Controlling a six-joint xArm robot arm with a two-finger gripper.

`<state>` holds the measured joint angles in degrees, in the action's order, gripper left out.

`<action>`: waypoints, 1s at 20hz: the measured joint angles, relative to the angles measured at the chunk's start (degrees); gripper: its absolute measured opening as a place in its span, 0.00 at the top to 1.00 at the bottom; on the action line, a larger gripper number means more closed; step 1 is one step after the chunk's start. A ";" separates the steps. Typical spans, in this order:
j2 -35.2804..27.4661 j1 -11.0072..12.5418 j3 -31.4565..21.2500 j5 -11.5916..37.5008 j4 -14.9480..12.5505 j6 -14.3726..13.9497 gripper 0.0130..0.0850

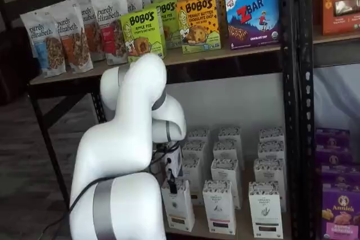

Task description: Pick up the white box with a yellow strip in the middle, on the bottom shelf, the fourth box from the left

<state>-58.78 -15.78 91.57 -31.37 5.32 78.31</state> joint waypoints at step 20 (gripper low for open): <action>-6.97 -1.31 6.36 0.49 -4.11 -4.76 0.00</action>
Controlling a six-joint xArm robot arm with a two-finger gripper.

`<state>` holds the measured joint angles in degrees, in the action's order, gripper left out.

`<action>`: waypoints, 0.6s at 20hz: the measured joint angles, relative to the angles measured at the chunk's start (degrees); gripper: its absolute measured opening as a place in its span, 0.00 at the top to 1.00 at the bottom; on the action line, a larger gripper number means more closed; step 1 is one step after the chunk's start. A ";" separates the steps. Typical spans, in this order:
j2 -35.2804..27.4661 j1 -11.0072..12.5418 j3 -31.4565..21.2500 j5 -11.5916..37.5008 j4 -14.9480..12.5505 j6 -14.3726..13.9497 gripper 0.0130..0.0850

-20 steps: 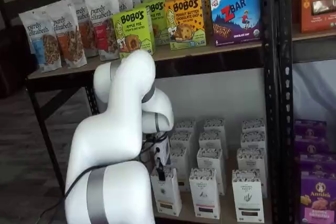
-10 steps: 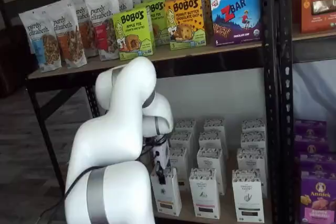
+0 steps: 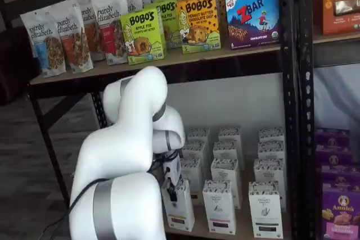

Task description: Pick up the white box with a yellow strip in the middle, on the bottom shelf, the fourth box from the left

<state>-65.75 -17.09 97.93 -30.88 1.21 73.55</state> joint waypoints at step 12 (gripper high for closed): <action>-1.00 0.17 1.37 -0.96 0.77 0.80 0.22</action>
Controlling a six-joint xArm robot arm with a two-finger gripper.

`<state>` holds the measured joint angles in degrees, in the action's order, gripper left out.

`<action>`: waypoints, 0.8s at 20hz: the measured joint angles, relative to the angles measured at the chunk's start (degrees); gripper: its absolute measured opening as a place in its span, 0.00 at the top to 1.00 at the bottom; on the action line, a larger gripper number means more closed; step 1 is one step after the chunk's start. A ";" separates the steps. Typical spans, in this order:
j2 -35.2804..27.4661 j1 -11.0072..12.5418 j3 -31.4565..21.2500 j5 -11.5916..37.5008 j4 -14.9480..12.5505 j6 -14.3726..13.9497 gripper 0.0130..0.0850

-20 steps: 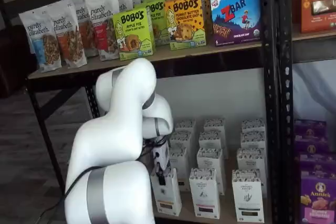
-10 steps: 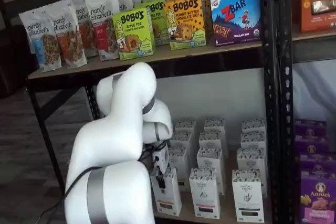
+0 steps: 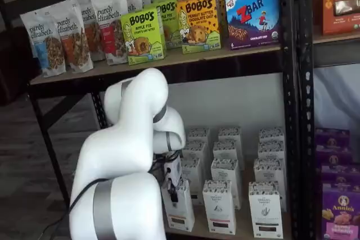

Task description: Pick up the white box with a yellow strip in the middle, on the bottom shelf, the fourth box from the left

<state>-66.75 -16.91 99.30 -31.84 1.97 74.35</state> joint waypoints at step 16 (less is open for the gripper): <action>-0.31 -0.38 0.82 -1.36 0.62 0.14 0.39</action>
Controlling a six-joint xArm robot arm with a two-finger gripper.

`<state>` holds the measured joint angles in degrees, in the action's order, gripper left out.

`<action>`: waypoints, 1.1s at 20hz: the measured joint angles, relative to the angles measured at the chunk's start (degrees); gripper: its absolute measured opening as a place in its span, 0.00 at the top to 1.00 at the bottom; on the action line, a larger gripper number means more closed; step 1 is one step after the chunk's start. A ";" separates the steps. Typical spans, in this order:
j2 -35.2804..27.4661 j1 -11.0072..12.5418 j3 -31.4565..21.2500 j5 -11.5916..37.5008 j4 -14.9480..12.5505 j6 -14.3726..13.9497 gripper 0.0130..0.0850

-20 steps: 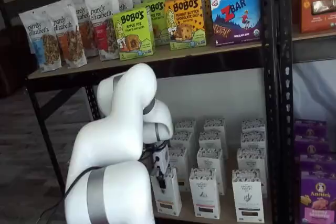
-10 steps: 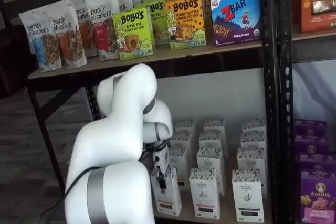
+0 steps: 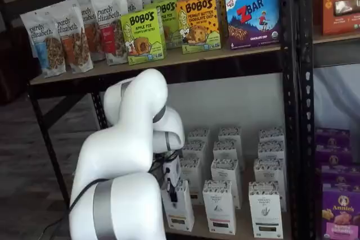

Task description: Pick up the white box with a yellow strip in the middle, on the bottom shelf, the fourth box from the left

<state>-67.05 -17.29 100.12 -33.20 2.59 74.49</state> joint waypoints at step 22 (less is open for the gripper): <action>7.58 -1.55 -12.23 2.18 -0.96 -2.28 0.50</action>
<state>-59.47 -18.84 87.89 -31.02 1.63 72.21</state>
